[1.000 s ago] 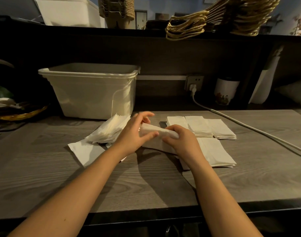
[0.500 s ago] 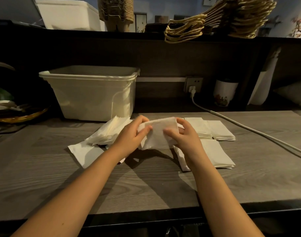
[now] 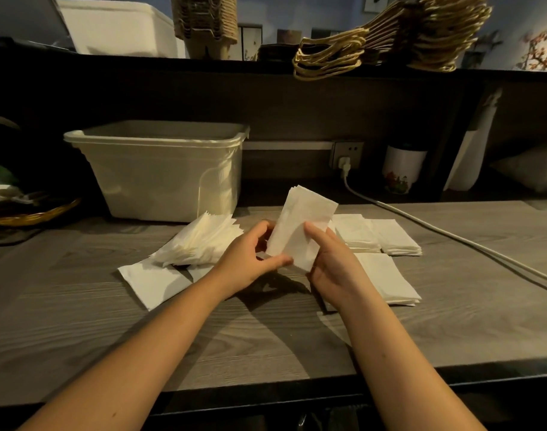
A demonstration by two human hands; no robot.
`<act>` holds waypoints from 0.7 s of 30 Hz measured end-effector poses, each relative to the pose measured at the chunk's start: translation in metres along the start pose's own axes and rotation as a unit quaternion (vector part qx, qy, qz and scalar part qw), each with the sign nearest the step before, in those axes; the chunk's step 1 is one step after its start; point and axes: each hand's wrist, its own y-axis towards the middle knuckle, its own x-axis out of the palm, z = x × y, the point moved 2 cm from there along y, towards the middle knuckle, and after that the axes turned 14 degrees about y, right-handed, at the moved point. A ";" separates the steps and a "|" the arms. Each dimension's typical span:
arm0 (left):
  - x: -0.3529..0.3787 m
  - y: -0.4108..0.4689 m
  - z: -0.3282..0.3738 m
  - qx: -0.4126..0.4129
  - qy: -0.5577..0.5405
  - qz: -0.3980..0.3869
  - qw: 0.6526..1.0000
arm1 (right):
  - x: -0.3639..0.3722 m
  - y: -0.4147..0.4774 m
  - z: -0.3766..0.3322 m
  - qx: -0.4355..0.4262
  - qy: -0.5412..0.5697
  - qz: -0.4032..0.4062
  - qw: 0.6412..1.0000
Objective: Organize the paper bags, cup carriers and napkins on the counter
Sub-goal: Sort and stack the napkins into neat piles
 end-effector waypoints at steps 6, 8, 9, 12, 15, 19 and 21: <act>-0.003 -0.002 0.002 -0.013 -0.144 -0.028 0.989 | -0.004 0.000 -0.001 -0.069 -0.107 -0.006 0.992; -0.003 -0.004 0.003 -0.055 -0.184 -0.045 0.980 | -0.002 -0.001 0.000 -0.084 -0.137 -0.006 0.987; -0.003 -0.005 0.003 -0.072 -0.175 -0.055 0.980 | -0.001 -0.002 0.000 -0.093 -0.152 -0.006 0.984; -0.001 -0.007 0.006 -0.095 -0.165 -0.092 0.977 | 0.002 -0.003 -0.001 -0.113 -0.182 -0.019 0.977; 0.000 -0.007 0.007 -0.109 -0.185 -0.106 0.971 | 0.003 -0.005 -0.001 -0.116 -0.195 -0.039 0.973; 0.000 -0.005 0.003 -0.107 -0.139 -0.114 0.978 | 0.004 -0.004 0.002 -0.117 -0.222 -0.054 0.967; 0.001 -0.004 0.000 -0.102 -0.097 -0.108 0.984 | 0.004 -0.003 0.002 -0.111 -0.222 -0.039 0.968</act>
